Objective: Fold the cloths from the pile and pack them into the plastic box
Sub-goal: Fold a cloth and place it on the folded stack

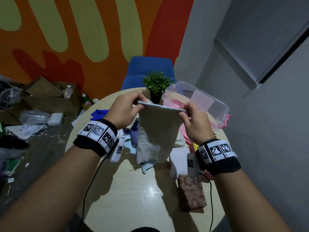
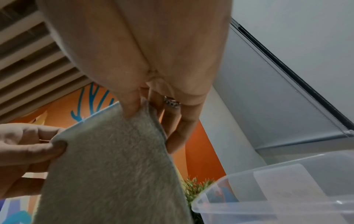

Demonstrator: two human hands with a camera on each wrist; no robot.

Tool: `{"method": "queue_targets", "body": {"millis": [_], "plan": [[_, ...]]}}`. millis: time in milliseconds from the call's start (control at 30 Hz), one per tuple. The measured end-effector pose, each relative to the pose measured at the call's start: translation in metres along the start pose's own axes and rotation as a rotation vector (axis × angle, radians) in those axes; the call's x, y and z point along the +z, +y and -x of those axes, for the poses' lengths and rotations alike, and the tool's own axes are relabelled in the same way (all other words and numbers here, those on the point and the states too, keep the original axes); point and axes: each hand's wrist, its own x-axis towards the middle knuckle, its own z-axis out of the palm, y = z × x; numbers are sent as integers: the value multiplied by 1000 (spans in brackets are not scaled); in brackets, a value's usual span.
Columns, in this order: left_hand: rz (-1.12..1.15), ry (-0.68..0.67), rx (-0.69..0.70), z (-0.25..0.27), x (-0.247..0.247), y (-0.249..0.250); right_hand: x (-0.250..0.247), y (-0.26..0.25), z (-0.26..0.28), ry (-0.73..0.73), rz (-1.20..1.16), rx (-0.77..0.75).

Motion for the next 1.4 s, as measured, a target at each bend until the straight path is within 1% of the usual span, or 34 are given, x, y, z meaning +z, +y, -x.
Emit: {"method": "queue_targets", "body": {"millis": [67,133,167,200,233,267,300,367,433,500,533,600,667,700,733,767,867,933,1000,1133,1200,1267,1300,1333,1400], "plan": [[53,56,10,-2,-3,9,-4,-9,-4,70,-102,-25],[143,92,19,0,-10,19,-11,-20,-2,100,-220,-64],[198,71,12,4,-14,21,-14,-22,2,89,-250,-66],[242,16,1,8,-18,21,-16,-21,7,58,-249,-56],[252,-73,-14,14,-19,17,-18,-20,13,-4,-237,-28],[219,-189,-37,22,-19,9,-16,-15,21,-96,-218,18],[159,-327,-67,29,-16,-1,-11,-8,30,-212,-192,74],[55,-633,-147,47,0,-27,9,14,50,-477,-70,155],[-17,-872,-220,70,29,-51,36,39,72,-740,58,221],[-50,-1035,-268,96,60,-67,61,56,95,-946,94,296],[-47,-1100,-292,107,72,-72,70,62,106,-1020,119,307],[-16,-1196,-351,125,91,-82,82,70,127,-1123,160,323],[30,-1233,-400,133,99,-90,88,80,141,-1167,99,383],[59,-1223,-433,136,102,-95,91,85,143,-1153,93,409],[85,-1186,-476,138,104,-101,94,91,144,-1103,104,417],[108,-1120,-522,140,107,-108,97,99,141,-1027,142,410],[114,-791,-617,140,117,-127,101,108,127,-798,210,400],[81,-610,-610,132,122,-132,107,113,115,-687,211,404],[16,-509,-568,119,126,-132,113,117,103,-589,222,398],[-78,-405,-515,96,133,-129,124,124,79,-478,251,404],[-110,-350,-503,94,138,-131,128,126,74,-427,252,423],[-168,-299,-479,99,145,-134,130,127,77,-400,265,402],[-209,-305,-468,103,148,-136,131,126,83,-416,256,391],[-241,-341,-482,109,152,-138,133,127,91,-463,234,382],[-241,-428,-575,121,160,-142,138,125,112,-640,202,365]]}}
